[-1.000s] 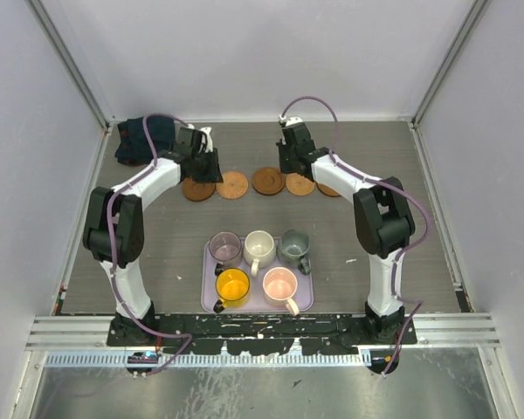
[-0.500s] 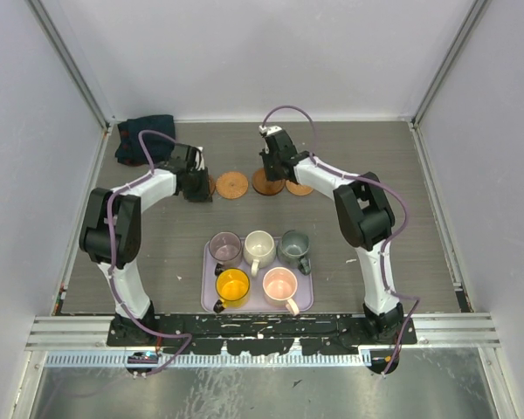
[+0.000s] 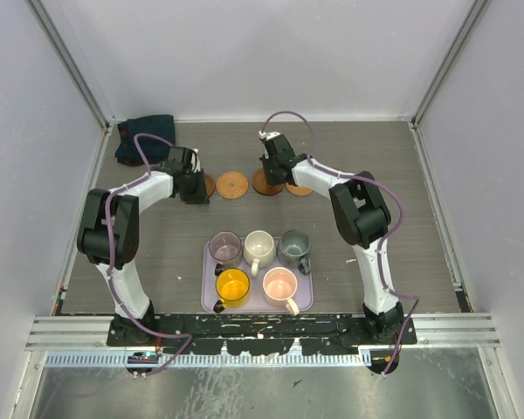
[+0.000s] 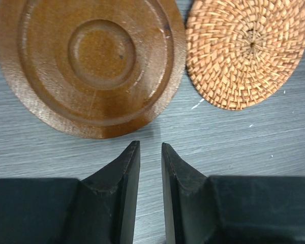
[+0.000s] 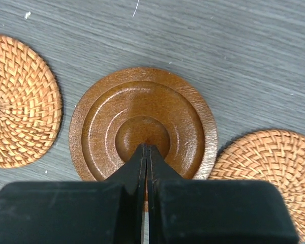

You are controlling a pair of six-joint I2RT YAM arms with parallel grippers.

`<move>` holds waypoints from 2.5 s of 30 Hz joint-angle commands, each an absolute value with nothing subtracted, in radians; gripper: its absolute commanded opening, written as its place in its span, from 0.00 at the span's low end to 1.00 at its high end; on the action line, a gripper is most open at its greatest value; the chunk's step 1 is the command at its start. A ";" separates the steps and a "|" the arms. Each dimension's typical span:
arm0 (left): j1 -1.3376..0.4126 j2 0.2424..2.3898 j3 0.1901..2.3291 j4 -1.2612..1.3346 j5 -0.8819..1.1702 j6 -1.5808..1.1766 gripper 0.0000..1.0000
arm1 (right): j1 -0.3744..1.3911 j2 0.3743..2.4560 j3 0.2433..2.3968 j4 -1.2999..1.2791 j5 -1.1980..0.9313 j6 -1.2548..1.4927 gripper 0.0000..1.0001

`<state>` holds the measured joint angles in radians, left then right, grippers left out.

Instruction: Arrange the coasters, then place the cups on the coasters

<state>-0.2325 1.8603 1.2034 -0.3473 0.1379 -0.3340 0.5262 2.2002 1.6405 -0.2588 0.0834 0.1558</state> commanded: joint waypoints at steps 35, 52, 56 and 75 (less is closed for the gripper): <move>-0.154 1.768 1.221 -0.313 0.239 -0.370 0.29 | 0.585 2.058 1.689 -0.186 0.270 0.121 0.01; -0.155 1.409 1.078 -0.283 0.211 -0.361 0.48 | 0.479 1.534 1.171 0.045 0.310 0.278 1.00; -0.155 1.318 0.987 -0.249 0.215 -0.367 0.51 | 0.349 1.419 1.026 0.130 0.124 0.398 1.00; -0.264 0.862 0.648 -0.287 0.213 -0.401 0.55 | 0.431 1.054 0.766 -0.199 0.265 0.287 0.94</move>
<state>-0.2344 0.9909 0.6884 -0.2855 0.2123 -0.3832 0.3779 1.1465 0.7708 -0.1120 0.1631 0.3199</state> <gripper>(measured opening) 0.539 0.951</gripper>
